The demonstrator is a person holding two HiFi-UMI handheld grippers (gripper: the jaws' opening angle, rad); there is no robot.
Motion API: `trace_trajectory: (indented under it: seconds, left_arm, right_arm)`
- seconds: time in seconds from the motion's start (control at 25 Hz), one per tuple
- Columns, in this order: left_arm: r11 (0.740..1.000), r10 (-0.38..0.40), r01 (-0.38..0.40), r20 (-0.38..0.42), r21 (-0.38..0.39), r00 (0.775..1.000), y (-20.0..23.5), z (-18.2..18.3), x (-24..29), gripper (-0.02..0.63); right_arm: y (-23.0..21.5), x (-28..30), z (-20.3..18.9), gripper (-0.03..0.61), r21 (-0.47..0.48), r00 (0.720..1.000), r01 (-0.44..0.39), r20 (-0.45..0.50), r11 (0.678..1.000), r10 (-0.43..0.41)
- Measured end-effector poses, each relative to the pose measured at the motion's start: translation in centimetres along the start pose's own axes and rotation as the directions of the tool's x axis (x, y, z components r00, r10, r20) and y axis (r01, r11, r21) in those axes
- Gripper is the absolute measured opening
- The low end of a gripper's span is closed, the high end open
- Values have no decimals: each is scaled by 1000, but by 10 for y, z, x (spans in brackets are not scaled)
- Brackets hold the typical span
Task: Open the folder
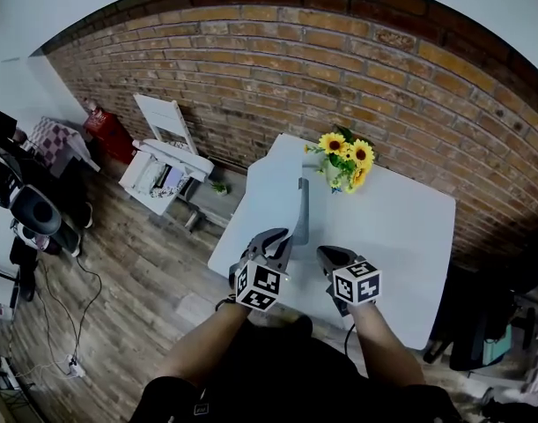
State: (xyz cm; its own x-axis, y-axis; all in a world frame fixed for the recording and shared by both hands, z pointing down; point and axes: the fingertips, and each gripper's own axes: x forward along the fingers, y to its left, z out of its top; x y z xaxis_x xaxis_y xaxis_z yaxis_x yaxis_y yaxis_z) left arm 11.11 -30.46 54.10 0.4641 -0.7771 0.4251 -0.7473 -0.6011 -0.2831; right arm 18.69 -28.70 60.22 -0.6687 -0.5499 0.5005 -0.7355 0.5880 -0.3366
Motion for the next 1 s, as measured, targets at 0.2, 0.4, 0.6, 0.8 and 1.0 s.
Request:
trace_trajectory:
  seconds: [0.2,0.4,0.6,0.8,1.0]
  left_arm:
    - [994,51,-45,57,-99,997,28,1,-23,44]
    - [983,95,-78,93,-166,991,55,-8,-45,38]
    - [965,160,-134,102,-223,982,90,-24,-65,29]
    - [937,231,-199,82,-287,969,122,-44,-83,25]
    - [916,277,-250,42,-312,960,145,-65,-94,21]
  right_arm:
    - [1,20,-8,14,-1,998,39,-42,999,-39]
    - [0,34,-24,15,19,991,93,-97,995,-91]
    - [4,44,-37,18,31,983,131,-136,991,-126]
    - [0,46,-46,23,39,971,177,-172,983,-168]
    - [-4,49,-47,26,52,965,202,-184,978,-189]
